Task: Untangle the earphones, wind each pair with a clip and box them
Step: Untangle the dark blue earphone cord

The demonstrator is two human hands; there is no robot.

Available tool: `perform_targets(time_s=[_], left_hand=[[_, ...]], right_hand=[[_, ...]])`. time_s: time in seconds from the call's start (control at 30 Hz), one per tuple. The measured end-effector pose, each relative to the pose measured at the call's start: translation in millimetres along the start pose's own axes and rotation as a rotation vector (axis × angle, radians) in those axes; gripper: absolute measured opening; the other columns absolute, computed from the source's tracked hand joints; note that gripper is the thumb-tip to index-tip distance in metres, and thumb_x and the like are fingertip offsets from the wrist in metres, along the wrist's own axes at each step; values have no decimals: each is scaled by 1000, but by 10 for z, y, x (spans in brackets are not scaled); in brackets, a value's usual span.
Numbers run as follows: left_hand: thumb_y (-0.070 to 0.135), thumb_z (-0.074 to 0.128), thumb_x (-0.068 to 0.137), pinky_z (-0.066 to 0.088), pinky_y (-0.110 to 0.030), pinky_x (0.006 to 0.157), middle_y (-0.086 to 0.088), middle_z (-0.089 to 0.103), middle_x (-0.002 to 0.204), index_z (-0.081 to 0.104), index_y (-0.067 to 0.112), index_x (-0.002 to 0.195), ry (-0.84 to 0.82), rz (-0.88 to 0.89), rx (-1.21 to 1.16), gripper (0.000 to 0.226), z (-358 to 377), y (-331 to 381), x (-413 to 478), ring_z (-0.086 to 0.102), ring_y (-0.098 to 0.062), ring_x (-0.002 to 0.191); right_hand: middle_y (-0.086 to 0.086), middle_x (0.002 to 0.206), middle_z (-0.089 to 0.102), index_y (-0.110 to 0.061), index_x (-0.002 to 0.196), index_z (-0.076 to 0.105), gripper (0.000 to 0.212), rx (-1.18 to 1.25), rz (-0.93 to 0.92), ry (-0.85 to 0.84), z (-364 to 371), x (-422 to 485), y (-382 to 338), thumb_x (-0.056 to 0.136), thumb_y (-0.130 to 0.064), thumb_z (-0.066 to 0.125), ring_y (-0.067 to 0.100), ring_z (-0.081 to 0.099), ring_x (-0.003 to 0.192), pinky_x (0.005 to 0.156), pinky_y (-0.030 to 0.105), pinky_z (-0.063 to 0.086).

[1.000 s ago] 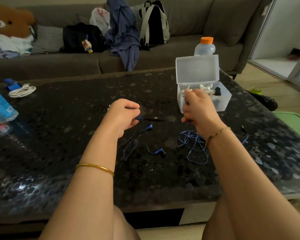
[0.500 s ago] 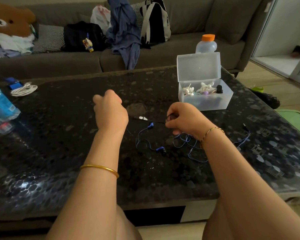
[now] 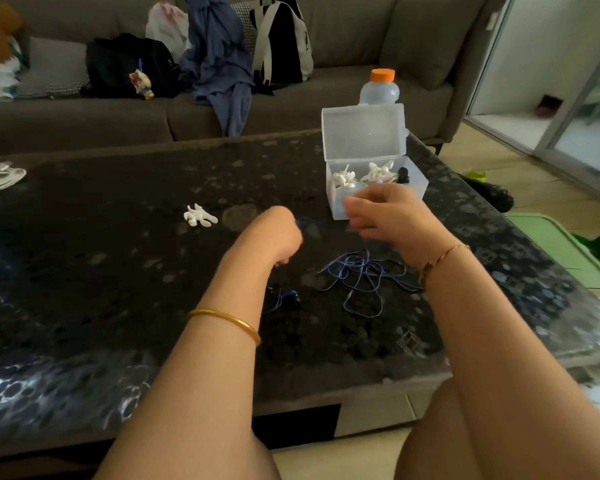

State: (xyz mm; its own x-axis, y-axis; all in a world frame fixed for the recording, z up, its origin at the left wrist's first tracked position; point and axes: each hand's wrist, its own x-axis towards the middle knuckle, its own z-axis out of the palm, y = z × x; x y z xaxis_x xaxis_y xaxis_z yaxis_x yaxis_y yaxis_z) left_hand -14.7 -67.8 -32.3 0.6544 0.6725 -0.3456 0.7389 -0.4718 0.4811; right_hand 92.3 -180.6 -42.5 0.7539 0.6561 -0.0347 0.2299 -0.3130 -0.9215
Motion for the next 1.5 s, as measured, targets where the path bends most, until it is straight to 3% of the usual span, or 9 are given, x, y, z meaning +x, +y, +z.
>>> perform_targets(time_s=[0.13,0.37,0.6,0.63,0.67,0.7,0.9,1.07,1.5], left_hand=[[9,47,96,51,-34,81,-12,58,94,57,0,118,-137,-89,329,25,87,44,-63,57,-23,82],[20,46,95,43,-45,101,-20,42,138,45,3,135,109,-25,274,43,189,207,27,44,-37,123],[9,47,92,42,-40,57,-36,52,100,50,-16,113,132,187,116,32,253,296,-18,53,-36,67],[9,47,93,38,-33,55,-13,41,70,53,-14,113,139,205,107,31,243,284,-30,51,-33,64],[10,47,94,39,-29,61,-18,44,119,57,-9,115,144,220,91,30,241,269,-27,56,-33,72],[10,48,95,42,-30,69,-22,62,100,61,-2,117,149,224,64,28,239,250,-26,60,-32,86],[7,50,95,46,-34,100,-7,52,134,52,13,134,219,271,-112,39,221,171,-3,54,-23,118],[-3,54,89,44,-29,99,-4,42,146,37,20,145,122,393,-299,63,139,100,5,46,-20,130],[2,50,93,54,-34,90,-3,63,114,59,15,121,-81,286,-600,32,-66,-20,-160,61,-16,106]], right_hand=[[19,89,58,1,87,58,10,-530,181,282,-425,73,369,88,-7,52,29,53,76,68,34,47],[28,125,51,6,126,46,49,-526,500,272,-590,60,726,84,-14,59,39,55,106,85,43,47],[23,131,48,2,128,38,40,-607,440,310,-485,36,703,91,-6,50,40,48,119,95,45,41],[23,131,48,2,128,38,41,-598,442,314,-470,24,695,90,-6,51,40,48,120,96,45,40],[23,131,48,2,128,38,41,-597,444,317,-454,10,685,90,-6,51,40,48,119,96,45,41],[23,129,49,2,127,39,40,-595,440,320,-442,-3,679,90,-5,52,40,49,118,95,44,41],[7,74,54,-9,75,48,16,-256,131,136,-359,56,432,86,-3,59,15,56,66,62,27,51],[10,74,54,-9,81,43,18,255,12,-156,-340,-92,103,91,5,45,14,65,60,68,30,60],[16,70,48,-11,79,43,23,175,-164,-257,-90,-135,-180,87,10,49,19,47,51,44,20,42]])
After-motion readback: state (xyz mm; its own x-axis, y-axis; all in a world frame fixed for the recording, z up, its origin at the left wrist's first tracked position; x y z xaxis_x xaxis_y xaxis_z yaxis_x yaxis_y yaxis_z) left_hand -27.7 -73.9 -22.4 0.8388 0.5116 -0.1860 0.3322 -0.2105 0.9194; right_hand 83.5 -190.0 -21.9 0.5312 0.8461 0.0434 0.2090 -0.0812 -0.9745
